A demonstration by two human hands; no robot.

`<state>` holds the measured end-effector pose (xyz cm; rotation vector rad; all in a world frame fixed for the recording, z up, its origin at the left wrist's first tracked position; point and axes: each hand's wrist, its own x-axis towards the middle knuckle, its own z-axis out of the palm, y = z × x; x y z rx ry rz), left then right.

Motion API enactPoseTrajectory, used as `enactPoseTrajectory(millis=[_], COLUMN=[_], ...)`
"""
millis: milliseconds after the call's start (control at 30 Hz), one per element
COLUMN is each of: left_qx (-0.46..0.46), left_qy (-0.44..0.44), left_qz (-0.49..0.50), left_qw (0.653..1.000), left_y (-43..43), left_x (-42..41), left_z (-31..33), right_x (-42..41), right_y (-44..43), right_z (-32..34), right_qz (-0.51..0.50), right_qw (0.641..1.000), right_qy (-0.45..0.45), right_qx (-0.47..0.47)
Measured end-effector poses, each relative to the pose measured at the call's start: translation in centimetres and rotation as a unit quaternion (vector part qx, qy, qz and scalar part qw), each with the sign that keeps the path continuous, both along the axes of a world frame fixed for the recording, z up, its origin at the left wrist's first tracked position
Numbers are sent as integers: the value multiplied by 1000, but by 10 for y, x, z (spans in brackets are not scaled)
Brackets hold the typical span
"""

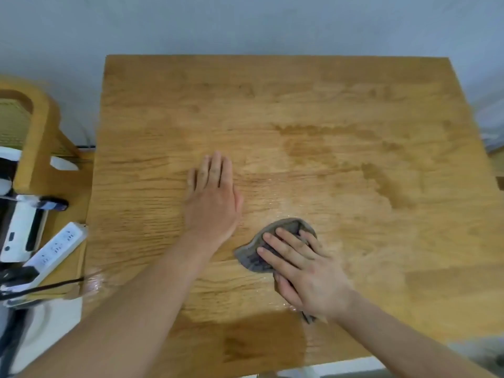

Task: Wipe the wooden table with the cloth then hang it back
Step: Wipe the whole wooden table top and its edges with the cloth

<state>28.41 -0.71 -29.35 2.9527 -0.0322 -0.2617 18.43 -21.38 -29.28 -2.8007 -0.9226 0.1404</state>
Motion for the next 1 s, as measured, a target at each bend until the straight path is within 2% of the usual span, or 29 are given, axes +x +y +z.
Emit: enactPoseTrajectory(millis=[167,267,367,433,500,667,733,800,1000], left_qx=[-7,5,2,-5,-9,-9,-9,-11,4], left_qy=[-33,-35,-46,-51,-55,-55,-56,-53,-37], left_qz=[55,58,67,72,74,79,77,78,74], left_qw=[998,998,997,996,996,995,995,996,997], left_y=[-28,-29,-29,-30,-31,-31,-31,-31,-30], left_x=[31,28,34,35,30,31,33,32,35], left_z=[-8,-8,-8,-8,-7,-5,-5,-5,-6], right_x=[143,226,285,287,251,96,79,100,266], right_y=[-9,8,28,38,37,-9,-32,-38,14], right_z=[-9,-9,-10,-11,-11,-3,-4,-6,-7], right_qz=[-102,-112,-187,-210,-188,-22,35,44,-147], right_qw=[995,993,982,977,982,999,999,999,988], right_qy=[-11,9,19,14,-1,23,17,24,26], right_qx=[-19,-37,-35,-20,7,11,11,7,-31])
